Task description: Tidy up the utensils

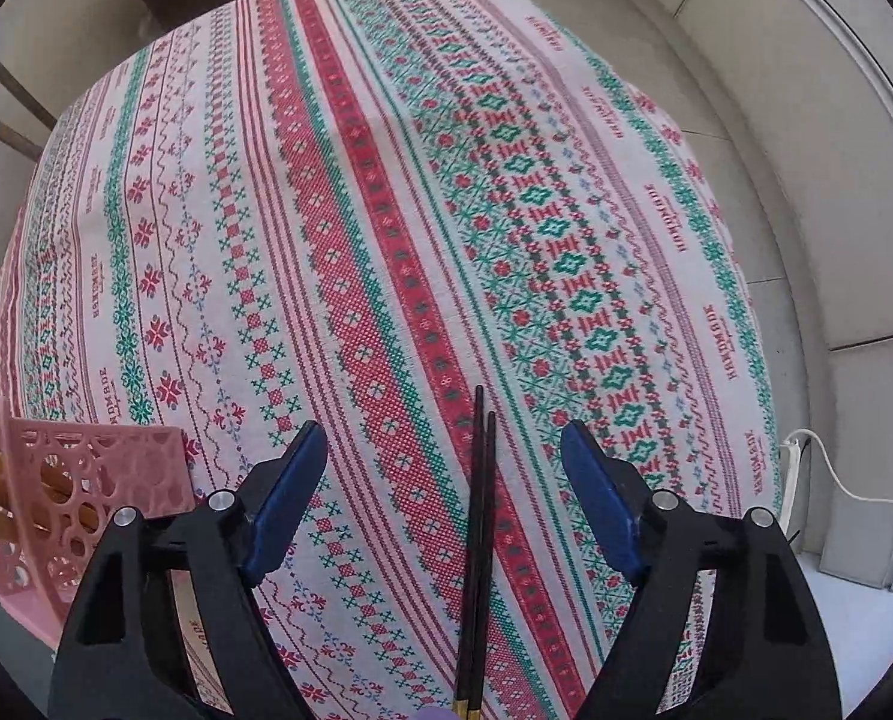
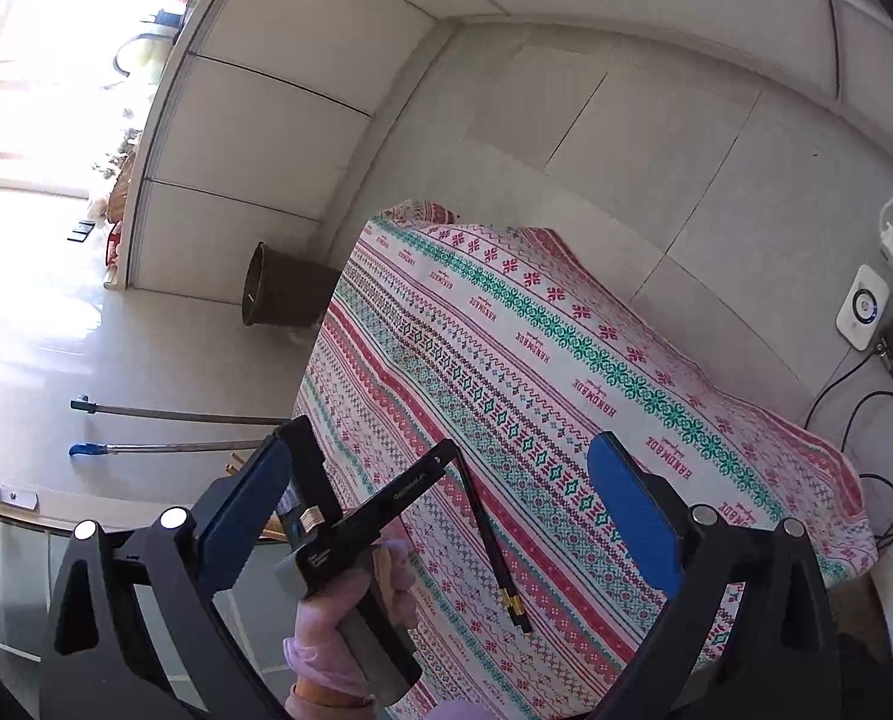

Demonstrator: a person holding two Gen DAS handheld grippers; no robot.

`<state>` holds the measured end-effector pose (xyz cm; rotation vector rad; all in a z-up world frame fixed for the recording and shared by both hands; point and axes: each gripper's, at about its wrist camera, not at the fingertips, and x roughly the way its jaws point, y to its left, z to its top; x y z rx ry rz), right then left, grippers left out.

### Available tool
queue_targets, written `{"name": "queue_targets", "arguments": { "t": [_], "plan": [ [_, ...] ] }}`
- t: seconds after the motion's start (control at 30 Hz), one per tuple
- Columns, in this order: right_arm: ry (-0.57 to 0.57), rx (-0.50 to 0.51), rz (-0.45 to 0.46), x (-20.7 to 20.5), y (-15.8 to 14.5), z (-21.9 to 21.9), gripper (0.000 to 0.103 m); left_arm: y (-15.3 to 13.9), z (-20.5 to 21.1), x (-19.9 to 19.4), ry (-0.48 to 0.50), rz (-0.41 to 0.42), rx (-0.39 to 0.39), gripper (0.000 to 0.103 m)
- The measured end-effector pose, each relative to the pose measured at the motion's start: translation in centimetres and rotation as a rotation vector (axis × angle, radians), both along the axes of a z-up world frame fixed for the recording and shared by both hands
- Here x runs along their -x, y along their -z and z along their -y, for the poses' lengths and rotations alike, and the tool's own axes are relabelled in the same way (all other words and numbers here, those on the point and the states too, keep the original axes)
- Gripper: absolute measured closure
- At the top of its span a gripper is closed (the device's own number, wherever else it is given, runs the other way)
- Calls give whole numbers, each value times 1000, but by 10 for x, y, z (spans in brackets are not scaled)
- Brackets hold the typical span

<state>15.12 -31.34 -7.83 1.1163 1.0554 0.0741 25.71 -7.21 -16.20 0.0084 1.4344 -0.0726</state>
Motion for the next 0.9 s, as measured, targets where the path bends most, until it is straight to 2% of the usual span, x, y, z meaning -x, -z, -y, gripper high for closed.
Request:
{"name": "queue_targets", "arguments": {
  "t": [0.1,0.27,0.3,0.43,0.5,0.6,0.7,0.8,0.83,0.9],
  "plan": [
    [5,-20,-5,-1,2,2,7,9,-7,-3,-16,2,-26,36],
    [-4,-9,-8,-1,2,0,7,16,-13,-1,-9,2,-30,41],
    [-4,-9,-11,-2,3,0,7,17,-14,1,-9,3,-31,45],
    [-8,-9,-16,-2,4,-1,7,10,-21,2,-29,11,57,46],
    [-10,-1,-17,-3,5,-2,7,6,-21,3,-20,24,28,46],
    [-14,-16,-25,-3,8,-3,7,9,-21,7,7,14,-58,46],
    [-15,-17,-27,-3,9,-4,7,14,-26,11,5,16,-53,46],
    [-17,-10,-25,-4,8,-4,7,22,-28,17,29,15,-81,46],
    [-16,-13,-27,-4,8,-4,7,29,-22,15,41,17,-83,48],
    [-16,-22,-32,-4,10,-4,7,31,-14,17,79,21,-74,68]
  ]
}}
